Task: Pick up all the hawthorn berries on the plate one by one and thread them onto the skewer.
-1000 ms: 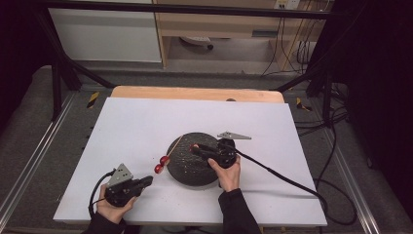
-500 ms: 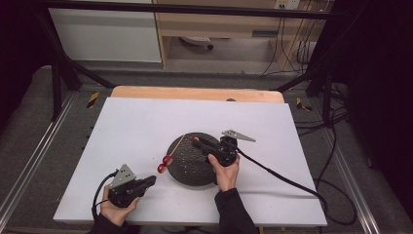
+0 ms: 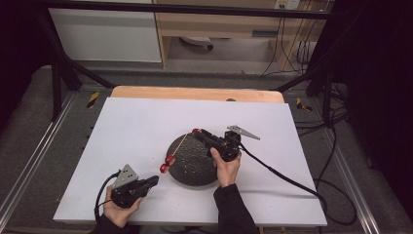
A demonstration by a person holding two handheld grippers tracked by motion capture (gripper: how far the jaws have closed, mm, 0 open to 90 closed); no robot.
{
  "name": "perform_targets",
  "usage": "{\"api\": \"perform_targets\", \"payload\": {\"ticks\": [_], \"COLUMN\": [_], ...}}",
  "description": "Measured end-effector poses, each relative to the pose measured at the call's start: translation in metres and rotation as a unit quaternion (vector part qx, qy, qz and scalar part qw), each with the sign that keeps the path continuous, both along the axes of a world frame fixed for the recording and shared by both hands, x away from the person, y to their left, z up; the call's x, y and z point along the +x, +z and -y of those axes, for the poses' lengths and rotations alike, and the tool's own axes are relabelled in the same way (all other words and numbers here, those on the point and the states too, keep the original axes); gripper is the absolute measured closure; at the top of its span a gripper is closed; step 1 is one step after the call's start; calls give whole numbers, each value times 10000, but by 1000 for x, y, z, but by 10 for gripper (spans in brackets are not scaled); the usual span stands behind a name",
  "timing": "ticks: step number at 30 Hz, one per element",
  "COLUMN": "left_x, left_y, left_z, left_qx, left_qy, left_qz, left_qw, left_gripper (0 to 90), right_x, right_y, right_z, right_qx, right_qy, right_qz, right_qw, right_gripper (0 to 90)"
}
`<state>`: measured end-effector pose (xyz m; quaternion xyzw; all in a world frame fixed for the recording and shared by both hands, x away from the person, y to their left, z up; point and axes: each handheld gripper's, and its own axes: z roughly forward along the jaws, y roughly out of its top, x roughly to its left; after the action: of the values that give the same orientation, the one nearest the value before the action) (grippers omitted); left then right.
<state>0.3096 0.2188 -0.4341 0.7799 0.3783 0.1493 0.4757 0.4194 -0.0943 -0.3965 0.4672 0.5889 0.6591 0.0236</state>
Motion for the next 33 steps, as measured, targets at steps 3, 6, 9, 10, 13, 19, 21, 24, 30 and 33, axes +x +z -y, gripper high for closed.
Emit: {"api": "perform_targets", "payload": {"ticks": [3,6,9,10,13,19,21,24,30,33], "left_x": [0,-1,-1,-1,-1,-2,-2,-2,-3,-3], "left_y": [0,0,1,1,1,0,0,0,0,-1], "left_z": [1,1,2,3,5,8,8,10,14,16], "left_qx": [-23,-40,-53,-63,-68,-107,-118,-116,-141,-145], "left_qy": [3,-1,-10,-9,-26,-36,-41,-54,-85,-95], "left_qz": [2,17,21,23,27,30,21,17,3,-1], "left_qw": [10000,10000,10000,10000,10000,9999,9999,9999,9999,9998], "left_gripper": [882,882,882,882,882,882,882,882,882,882], "right_x": [2,4,6,6,8,10,10,10,9,9], "right_y": [2,3,3,3,3,0,-1,-2,-3,-5], "right_z": [1,2,2,2,1,-1,-2,-4,-8,-9], "right_qx": [62,151,233,260,351,514,574,611,675,684], "right_qy": [-61,-127,-162,-169,-220,-317,-327,-331,-352,-344], "right_qz": [3,-3,0,-14,-13,-12,-13,-33,27,30], "right_qw": [10000,9998,9996,9995,9991,9982,9978,9976,9971,9971], "right_gripper": [633,633,633,633,634,634,634,634,634,634]}}
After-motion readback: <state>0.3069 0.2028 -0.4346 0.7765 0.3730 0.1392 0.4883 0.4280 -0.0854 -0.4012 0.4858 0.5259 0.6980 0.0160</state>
